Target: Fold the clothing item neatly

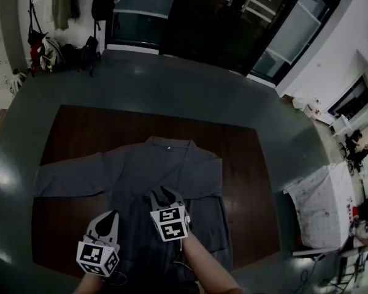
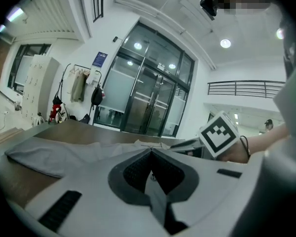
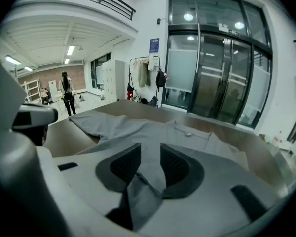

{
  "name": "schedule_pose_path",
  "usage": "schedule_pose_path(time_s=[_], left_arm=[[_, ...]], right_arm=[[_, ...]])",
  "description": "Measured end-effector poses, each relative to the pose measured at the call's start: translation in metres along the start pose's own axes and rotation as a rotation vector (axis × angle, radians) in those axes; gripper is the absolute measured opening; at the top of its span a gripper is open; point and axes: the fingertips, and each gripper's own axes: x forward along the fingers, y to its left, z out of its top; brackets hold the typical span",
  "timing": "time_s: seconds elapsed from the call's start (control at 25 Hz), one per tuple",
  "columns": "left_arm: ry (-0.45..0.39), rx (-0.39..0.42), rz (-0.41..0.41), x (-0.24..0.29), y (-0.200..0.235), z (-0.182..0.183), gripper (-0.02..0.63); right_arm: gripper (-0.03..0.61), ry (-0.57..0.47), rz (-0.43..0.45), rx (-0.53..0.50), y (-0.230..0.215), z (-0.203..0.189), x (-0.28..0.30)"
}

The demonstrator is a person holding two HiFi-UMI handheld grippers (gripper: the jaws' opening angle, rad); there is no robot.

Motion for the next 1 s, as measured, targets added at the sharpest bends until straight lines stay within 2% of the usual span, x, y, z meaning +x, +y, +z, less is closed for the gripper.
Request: schedule_pose_path(time_s=[0.12, 0.24, 0.36, 0.48, 0.56, 0.68, 0.76, 0.84, 1.0], left_arm=[[0.014, -0.008, 0.0, 0.004, 0.006, -0.006, 0.008], [0.027, -0.014, -0.006, 0.011, 0.01, -0.009, 0.008], [0.032, -0.018, -0.01, 0.016, 0.011, -0.01, 0.008], [0.034, -0.024, -0.011, 0.021, 0.009, -0.012, 0.008], [0.036, -0.028, -0.011, 0.023, 0.011, -0.013, 0.008], [0.037, -0.029, -0.005, 0.021, 0.013, -0.012, 0.008], [0.036, -0.026, 0.005, 0.022, 0.018, -0.011, 0.008], [0.033, -0.018, 0.018, 0.023, 0.024, -0.011, 0.008], [0.021, 0.041, 0.039, 0.022, 0.033, -0.005, 0.008]], right_arm=[[0.097, 0.054, -0.064, 0.068, -0.024, -0.037, -0.005], [0.097, 0.124, -0.109, 0.182, -0.052, -0.064, -0.004], [0.101, 0.205, -0.094, 0.275, -0.059, -0.085, 0.006], [0.126, 0.284, -0.059, 0.326, -0.051, -0.108, 0.018], [0.127, 0.3, -0.084, 0.341, -0.049, -0.117, 0.024], [0.122, 0.294, -0.125, 0.36, -0.051, -0.119, 0.024], [0.051, 0.268, -0.15, 0.356, -0.054, -0.112, 0.022], [0.008, 0.203, -0.178, 0.341, -0.058, -0.1, 0.019], [0.006, 0.05, -0.193, 0.312, -0.062, -0.065, 0.019]])
